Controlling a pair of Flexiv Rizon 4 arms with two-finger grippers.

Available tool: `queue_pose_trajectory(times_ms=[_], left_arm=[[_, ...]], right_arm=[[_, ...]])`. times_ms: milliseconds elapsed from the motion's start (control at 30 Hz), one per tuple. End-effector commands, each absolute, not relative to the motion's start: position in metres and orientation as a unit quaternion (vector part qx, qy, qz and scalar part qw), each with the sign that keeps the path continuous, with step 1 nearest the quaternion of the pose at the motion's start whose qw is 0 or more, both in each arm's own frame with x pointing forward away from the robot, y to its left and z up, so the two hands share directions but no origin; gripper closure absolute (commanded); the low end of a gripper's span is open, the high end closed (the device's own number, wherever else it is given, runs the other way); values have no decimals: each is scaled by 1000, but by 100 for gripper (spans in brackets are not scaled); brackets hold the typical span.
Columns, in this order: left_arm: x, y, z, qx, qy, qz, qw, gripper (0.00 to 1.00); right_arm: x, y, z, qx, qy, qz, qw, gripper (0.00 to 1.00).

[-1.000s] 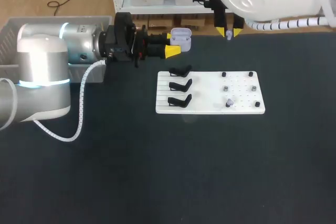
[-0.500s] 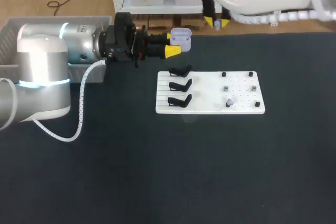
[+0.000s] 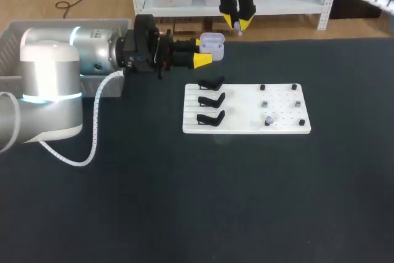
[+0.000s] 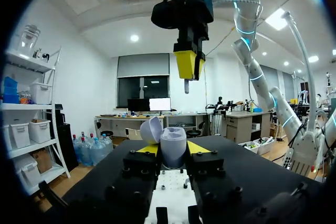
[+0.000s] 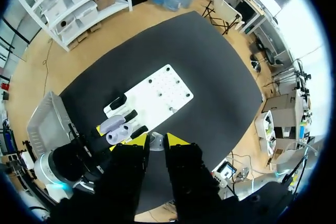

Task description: Pick up each earbud case from the left stands, insert the matching earbuds, close the lid, and place the case in the box.

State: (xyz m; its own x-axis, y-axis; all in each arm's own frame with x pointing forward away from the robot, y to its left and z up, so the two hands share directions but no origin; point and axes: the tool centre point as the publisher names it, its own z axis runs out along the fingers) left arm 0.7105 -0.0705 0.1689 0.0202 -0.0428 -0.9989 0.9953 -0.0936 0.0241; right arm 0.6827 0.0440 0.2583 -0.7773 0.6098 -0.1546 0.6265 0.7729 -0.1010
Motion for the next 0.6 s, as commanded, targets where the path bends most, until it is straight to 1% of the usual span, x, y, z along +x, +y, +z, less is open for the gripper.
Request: queue_pose_trajectory(times_ms=[33,233,400,600], left_arm=[[709,-70,168,517,460,-526,494,100],[709,-70,168,517,460,-526,494,100],[709,-70,168,517,460,-526,494,100],[701,-82,154,508,478,-517,496,100]], right_arm=[[685,46,260,330,939,-83,51,100],[685,46,260,330,939,-83,51,100],[686,59,265,339,929,-117,85,100],[680,57,264,361,917,-142,97,100]])
